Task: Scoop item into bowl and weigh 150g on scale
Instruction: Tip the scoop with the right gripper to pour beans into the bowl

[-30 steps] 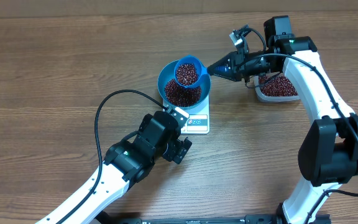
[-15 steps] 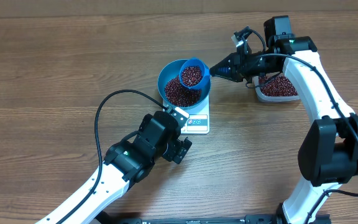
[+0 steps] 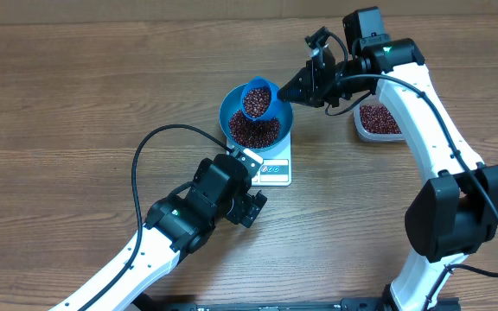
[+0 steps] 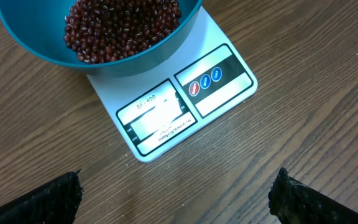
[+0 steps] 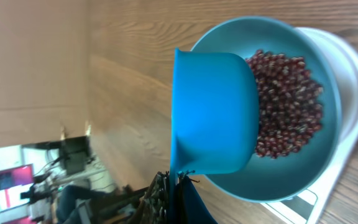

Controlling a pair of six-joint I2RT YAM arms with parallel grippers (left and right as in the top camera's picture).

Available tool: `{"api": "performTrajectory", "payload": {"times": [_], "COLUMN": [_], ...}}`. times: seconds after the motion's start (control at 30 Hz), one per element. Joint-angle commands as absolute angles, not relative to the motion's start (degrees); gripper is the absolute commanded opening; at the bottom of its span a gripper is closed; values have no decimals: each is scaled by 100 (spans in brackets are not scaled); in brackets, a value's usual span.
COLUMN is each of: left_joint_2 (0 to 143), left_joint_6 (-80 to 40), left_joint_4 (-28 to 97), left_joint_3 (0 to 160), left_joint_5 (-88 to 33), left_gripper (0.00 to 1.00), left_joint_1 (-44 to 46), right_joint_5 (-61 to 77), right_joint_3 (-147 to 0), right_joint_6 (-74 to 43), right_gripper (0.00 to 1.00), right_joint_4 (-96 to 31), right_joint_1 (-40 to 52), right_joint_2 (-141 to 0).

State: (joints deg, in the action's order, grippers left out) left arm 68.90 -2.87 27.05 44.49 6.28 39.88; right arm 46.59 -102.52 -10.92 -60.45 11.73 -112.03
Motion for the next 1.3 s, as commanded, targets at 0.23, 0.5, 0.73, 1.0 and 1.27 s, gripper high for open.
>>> {"api": "performTrajectory", "payload": {"times": [0.23, 0.5, 0.73, 1.0, 1.27], "left_joint_2": [6928, 6928, 6928, 6928, 6928], "left_joint_6": [-322, -322, -322, -322, -322], "left_joint_4": [2700, 2700, 2700, 2700, 2700], "left_joint_3": [4397, 4397, 4397, 4397, 4397], "left_joint_5": [701, 701, 703, 701, 703], "left_gripper": [100, 99, 100, 100, 100], "left_joint_1": [3977, 3977, 3977, 3977, 3977], "right_joint_5": [3715, 3297, 2867, 2523, 1732], "right_joint_3": [-11231, -11489, -11489, -11489, -11489], "right_joint_6": [-1201, -1199, -1205, -1269, -1378], "right_gripper": [4, 4, 4, 4, 4], "right_joint_4": [-6604, -6978, -7091, -7111, -7273], "right_joint_1": [1326, 1481, 1625, 1900, 2215], "right_joint_2": [-10936, -10897, -10897, -10897, -10897]}}
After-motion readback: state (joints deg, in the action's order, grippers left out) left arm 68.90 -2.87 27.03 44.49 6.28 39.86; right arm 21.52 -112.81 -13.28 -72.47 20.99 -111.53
